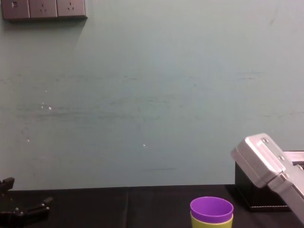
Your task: Stack the three plastic cups sequentially using one hand.
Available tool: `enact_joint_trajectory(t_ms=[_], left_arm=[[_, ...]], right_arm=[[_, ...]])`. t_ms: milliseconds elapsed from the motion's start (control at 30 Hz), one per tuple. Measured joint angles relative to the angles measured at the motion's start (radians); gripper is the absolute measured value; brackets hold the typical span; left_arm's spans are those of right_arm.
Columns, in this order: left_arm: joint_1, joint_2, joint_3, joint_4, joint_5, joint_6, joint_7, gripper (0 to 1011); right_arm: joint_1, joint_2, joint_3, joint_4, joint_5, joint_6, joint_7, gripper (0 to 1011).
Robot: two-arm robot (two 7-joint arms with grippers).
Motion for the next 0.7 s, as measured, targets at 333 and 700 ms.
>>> enact_joint_trajectory(t_ms=[333, 700], left_arm=[[0.0, 0.0, 0.0, 0.0, 0.0, 0.0, 0.0, 1000], [0.0, 0.0, 0.0, 0.0, 0.0, 0.0, 0.0, 1000]], right_arm=[[0.01, -0.012, 0.002, 0.021, -0.012, -0.019, 0.001, 1003], [0.01, -0.012, 0.002, 0.02, -0.012, -0.018, 0.0, 1003]])
